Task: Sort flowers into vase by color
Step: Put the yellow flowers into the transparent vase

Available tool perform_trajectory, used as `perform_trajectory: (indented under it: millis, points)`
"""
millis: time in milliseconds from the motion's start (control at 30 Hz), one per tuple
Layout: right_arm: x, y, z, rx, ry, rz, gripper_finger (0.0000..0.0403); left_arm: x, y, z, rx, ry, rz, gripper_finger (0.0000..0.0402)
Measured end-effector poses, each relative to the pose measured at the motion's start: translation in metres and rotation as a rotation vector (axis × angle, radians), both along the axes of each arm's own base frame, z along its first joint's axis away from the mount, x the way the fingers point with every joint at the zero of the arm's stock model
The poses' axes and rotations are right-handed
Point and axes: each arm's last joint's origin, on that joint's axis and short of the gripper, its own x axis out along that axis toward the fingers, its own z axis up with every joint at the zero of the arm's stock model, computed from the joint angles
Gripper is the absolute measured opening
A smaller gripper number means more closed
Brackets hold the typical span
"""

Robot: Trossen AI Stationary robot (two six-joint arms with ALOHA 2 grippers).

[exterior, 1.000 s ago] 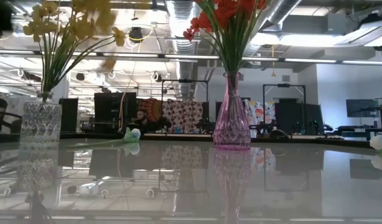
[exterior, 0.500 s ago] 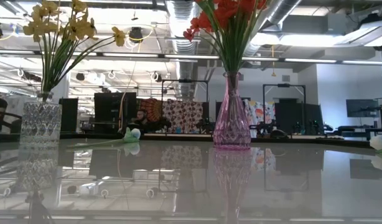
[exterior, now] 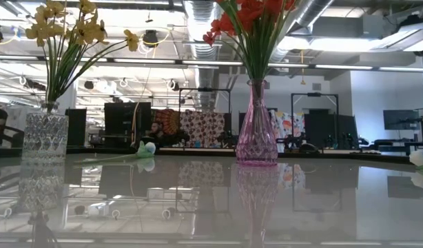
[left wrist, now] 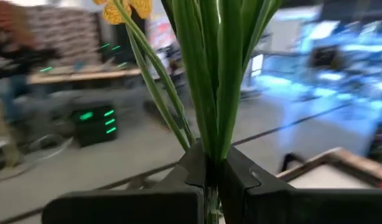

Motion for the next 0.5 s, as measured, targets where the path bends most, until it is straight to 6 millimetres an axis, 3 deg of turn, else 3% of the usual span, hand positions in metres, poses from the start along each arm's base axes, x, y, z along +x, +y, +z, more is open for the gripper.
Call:
perform_trajectory:
  millis: [300, 500]
  points:
    - [0.002, 0.001, 0.003, 0.027, -0.026, -0.019, 0.0286, 0.012, -0.001, -0.063, -0.038, -0.036, 0.076, 0.0]
    - [0.001, 0.004, 0.003, 0.041, -0.016, -0.021, 0.0286, 0.011, -0.001, -0.089, -0.064, -0.093, 0.08, 0.0]
